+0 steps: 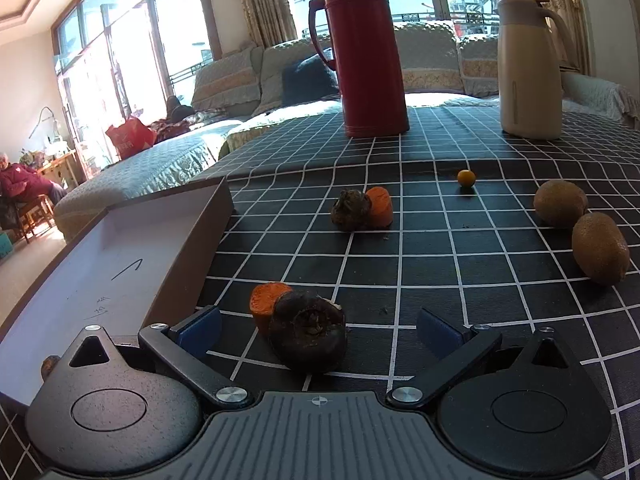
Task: Organize fruits
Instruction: 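Grasp the dark dried persimmon with the left tool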
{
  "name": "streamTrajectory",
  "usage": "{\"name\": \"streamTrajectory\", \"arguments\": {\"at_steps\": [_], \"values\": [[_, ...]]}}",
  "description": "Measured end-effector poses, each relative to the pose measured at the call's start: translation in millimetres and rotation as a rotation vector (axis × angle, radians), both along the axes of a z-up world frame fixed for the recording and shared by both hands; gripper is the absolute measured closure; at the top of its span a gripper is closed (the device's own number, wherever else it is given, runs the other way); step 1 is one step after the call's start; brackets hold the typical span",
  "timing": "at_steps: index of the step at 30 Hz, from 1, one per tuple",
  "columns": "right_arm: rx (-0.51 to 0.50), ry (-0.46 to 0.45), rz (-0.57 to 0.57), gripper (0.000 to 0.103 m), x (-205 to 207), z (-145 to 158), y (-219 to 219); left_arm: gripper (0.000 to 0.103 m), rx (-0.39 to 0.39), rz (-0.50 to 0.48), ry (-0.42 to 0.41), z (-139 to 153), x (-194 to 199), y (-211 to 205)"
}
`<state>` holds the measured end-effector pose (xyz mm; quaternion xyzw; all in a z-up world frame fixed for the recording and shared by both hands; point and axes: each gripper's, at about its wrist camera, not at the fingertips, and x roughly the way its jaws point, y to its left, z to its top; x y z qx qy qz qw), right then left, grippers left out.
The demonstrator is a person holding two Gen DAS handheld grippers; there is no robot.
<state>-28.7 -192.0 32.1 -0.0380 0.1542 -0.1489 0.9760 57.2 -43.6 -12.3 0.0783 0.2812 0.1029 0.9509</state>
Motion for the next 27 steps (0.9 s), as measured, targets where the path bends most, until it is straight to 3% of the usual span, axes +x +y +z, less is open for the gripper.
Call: {"name": "streamTrajectory", "arguments": {"at_steps": [7,11,15,16,17,18,22,27], "values": [[0.020,0.012,0.021,0.025,-3,0,-7,0.001,-0.023,0.112,0.043,-8,15,-2],[0.018,0.015,0.038,0.025,-5,-1,-7,0.001,0.024,0.209,0.010,-5,11,0],[0.016,0.021,0.051,0.025,-5,-3,-5,0.001,0.013,0.164,0.037,-5,14,-5],[0.013,0.022,0.054,0.025,-6,-4,-4,0.004,0.003,0.157,0.046,-6,15,-5],[0.010,0.023,0.056,0.025,-5,-5,-3,0.026,-0.017,0.140,0.052,-6,17,-5],[0.005,0.027,0.057,0.025,-6,-5,-3,0.036,-0.043,0.121,0.068,-6,19,-4],[0.004,0.040,0.060,0.025,-5,-7,-2,0.050,-0.088,0.120,0.074,-4,23,1],[0.011,0.037,0.060,0.025,-5,-6,-2,0.055,-0.088,0.127,0.073,-4,21,4]]}}
